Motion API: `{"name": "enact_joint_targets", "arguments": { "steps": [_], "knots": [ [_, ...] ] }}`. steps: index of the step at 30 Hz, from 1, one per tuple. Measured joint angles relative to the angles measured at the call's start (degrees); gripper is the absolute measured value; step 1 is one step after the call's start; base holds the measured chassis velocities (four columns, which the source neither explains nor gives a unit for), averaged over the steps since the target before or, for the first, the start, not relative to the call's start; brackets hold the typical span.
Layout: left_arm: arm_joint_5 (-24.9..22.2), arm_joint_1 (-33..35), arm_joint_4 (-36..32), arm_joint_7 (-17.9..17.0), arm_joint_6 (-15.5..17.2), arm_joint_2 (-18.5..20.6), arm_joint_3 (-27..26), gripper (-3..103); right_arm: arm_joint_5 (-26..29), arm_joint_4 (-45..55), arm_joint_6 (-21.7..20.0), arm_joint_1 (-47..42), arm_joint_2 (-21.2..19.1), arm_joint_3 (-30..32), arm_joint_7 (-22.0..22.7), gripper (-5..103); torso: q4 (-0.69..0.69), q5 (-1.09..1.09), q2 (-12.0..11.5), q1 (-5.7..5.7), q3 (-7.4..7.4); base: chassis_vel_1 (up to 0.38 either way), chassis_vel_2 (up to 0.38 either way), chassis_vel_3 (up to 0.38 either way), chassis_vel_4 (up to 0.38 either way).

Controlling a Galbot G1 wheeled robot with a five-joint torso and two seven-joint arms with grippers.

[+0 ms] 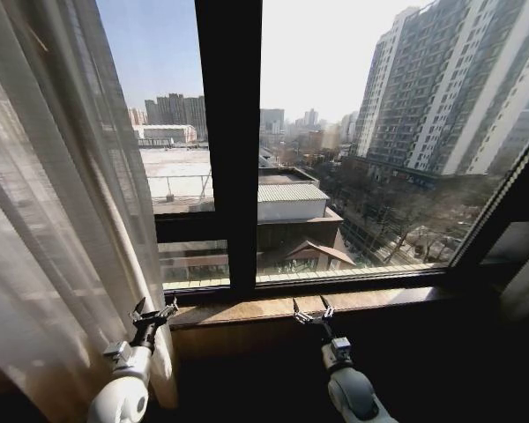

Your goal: Open the curtains by pulling them apart, changing their state from closed to fully open.

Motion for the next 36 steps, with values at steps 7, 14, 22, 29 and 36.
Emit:
{"name": "enact_joint_targets", "arguments": {
  "steps": [7, 14, 22, 29, 36],
  "knots": [
    [-0.74, -4.84, -0.08, -1.91, 6.7, 0.55, 5.42, 100, 0.0, 0.0, 0.0, 0.0, 0.0, 0.0, 0.0, 100, 0.0, 0.0, 0.0, 0.0, 0.0, 0.0, 0.0, 0.0, 0.0],
    [0.21, -5.58, 1.5, -0.65, 4.64, 3.0, 4.57, 100, 0.0, 0.0, 0.0, 0.0, 0.0, 0.0, 0.0, 100, -0.01, -0.04, 0.0, 0.0, 0.0, 0.0, 0.0, 0.0, 0.0],
    [4.15, -6.38, 7.29, 3.89, -5.54, 11.28, -1.09, 100, 0.0, 0.0, 0.0, 0.0, 0.0, 0.0, 0.0, 100, 0.01, -0.04, 0.0, 0.0, 0.0, 0.0, 0.0, 0.0, 0.0],
    [6.86, -4.17, 6.14, 4.32, -9.13, 9.71, -1.75, 100, 0.0, 0.0, 0.0, 0.0, 0.0, 0.0, 0.0, 100, -0.01, 0.0, 0.0, 0.0, 0.0, 0.0, 0.0, 0.0, 0.0],
    [11.66, 1.55, 3.92, 1.84, -14.57, 4.82, -6.26, 100, 0.0, 0.0, 0.0, 0.0, 0.0, 0.0, 0.0, 100, 0.0, -0.02, 0.0, 0.0, -0.01, 0.0, 0.0, 0.0, 0.0]
  ]
}}
